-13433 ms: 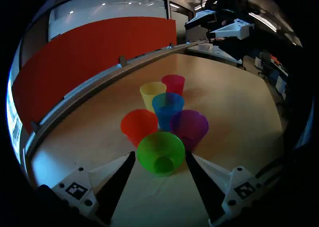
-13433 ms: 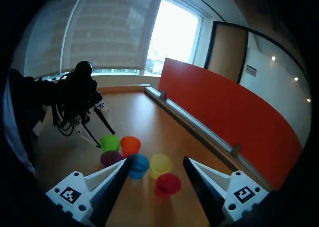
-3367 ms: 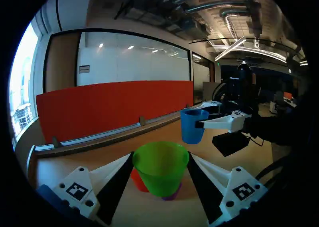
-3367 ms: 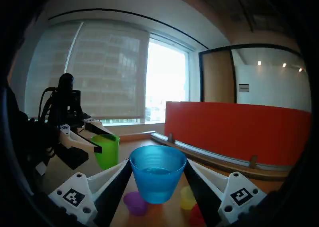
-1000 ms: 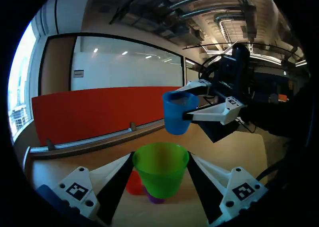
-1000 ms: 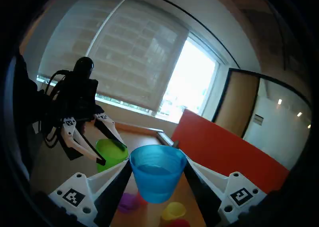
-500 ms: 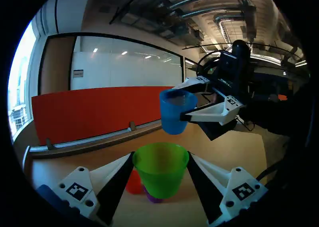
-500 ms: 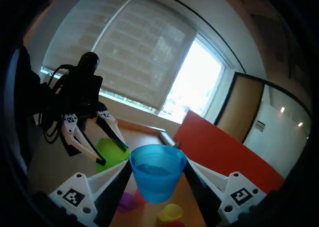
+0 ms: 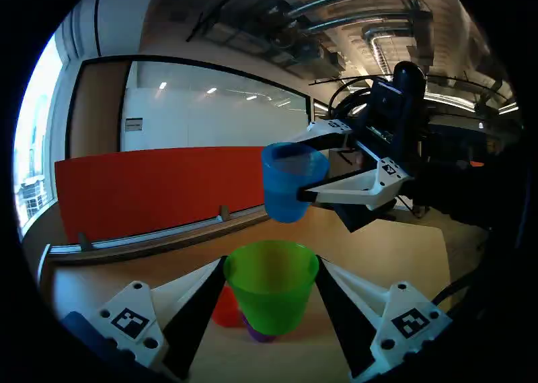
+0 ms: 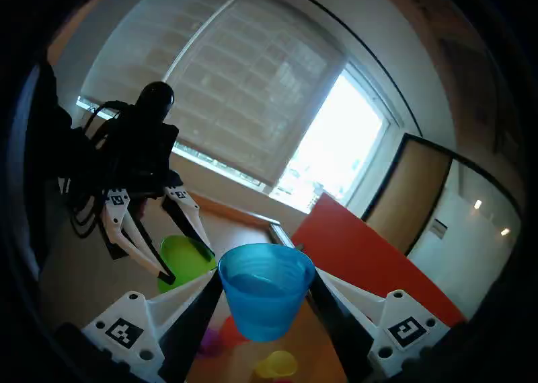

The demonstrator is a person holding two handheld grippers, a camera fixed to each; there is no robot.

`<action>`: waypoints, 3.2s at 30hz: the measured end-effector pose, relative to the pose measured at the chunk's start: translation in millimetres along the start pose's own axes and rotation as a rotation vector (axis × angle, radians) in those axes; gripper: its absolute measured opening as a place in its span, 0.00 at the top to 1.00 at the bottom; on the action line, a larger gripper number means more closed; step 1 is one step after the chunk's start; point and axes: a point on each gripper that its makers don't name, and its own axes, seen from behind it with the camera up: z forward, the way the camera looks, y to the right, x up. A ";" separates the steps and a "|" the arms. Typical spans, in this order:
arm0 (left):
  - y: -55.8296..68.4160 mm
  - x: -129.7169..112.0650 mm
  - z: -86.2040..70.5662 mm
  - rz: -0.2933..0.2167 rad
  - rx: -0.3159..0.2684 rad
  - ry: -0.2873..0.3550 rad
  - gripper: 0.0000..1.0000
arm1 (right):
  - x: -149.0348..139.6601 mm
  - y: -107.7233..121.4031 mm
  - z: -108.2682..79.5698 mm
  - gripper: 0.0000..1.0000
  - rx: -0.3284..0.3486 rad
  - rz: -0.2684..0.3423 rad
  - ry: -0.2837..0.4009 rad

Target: Pour water

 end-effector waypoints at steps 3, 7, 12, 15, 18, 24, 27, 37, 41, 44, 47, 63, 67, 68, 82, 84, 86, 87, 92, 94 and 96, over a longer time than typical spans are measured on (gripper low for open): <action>0.1 0.7 -0.7 0.002 0.002 0.001 0.10 | 1.9 -1.2 2.6 0.09 0.007 -0.012 0.001; 1.3 1.5 -1.7 0.002 0.000 0.002 0.10 | 4.1 -2.1 5.6 0.09 0.012 -0.031 0.000; 2.9 2.9 -2.8 0.006 -0.001 0.004 0.10 | 7.6 -2.8 9.2 0.09 0.021 -0.067 -0.005; 3.3 2.1 -2.8 0.003 -0.003 0.005 0.10 | 10.7 -3.5 11.0 0.09 0.028 -0.083 -0.006; 4.1 2.0 -2.7 0.001 -0.004 0.006 0.10 | 13.6 -4.3 13.1 0.09 0.034 -0.098 -0.006; 4.3 2.4 -3.2 0.000 -0.005 0.009 0.10 | 16.5 -6.4 18.0 0.09 0.041 -0.130 -0.011; 4.4 2.7 -3.3 -0.002 -0.004 0.011 0.10 | 19.1 -6.6 19.9 0.09 0.040 -0.140 -0.007; 3.9 4.0 -4.6 -0.001 -0.003 0.012 0.10 | 23.6 -8.4 25.9 0.09 0.052 -0.168 -0.008; 3.5 4.7 -4.3 -0.002 -0.004 0.013 0.10 | 25.8 -9.6 28.2 0.09 0.059 -0.183 -0.008; 3.5 5.2 -4.1 -0.002 -0.005 0.013 0.10 | 27.1 -9.9 29.2 0.09 0.062 -0.193 -0.009; 3.5 5.9 -3.9 0.000 -0.005 0.013 0.10 | 27.8 -10.0 30.0 0.09 0.064 -0.203 -0.011; 5.1 8.9 -3.3 0.002 -0.006 0.016 0.10 | 29.3 -7.8 31.9 0.09 0.070 -0.260 -0.023; 5.4 9.1 -2.7 0.001 -0.007 0.017 0.10 | 29.1 -7.9 33.1 0.09 0.069 -0.281 -0.028; 5.5 9.0 -2.7 0.001 -0.007 0.017 0.10 | 29.0 -7.8 33.3 0.09 0.069 -0.286 -0.030; 6.0 7.7 -1.3 -0.002 -0.009 0.020 0.10 | 26.2 -6.3 38.2 0.09 0.057 -0.367 -0.058; 6.1 7.7 -1.4 -0.002 -0.008 0.020 0.10 | 26.4 -6.4 38.9 0.09 0.056 -0.377 -0.061; 6.2 7.9 -1.6 -0.002 -0.009 0.021 0.10 | 27.1 -6.1 39.8 0.09 0.054 -0.387 -0.061; 6.2 7.9 -1.7 -0.001 -0.009 0.022 0.10 | 27.4 -5.9 40.3 0.09 0.053 -0.391 -0.062; 5.4 8.3 -1.8 -0.001 -0.007 0.023 0.10 | 28.8 -5.3 42.3 0.09 0.048 -0.421 -0.064; 5.3 8.7 -2.0 -0.001 -0.007 0.024 0.10 | 29.5 -5.4 42.9 0.09 0.047 -0.433 -0.065; 5.5 9.2 -2.4 -0.002 -0.008 0.024 0.10 | 30.6 -5.5 43.4 0.09 0.045 -0.445 -0.066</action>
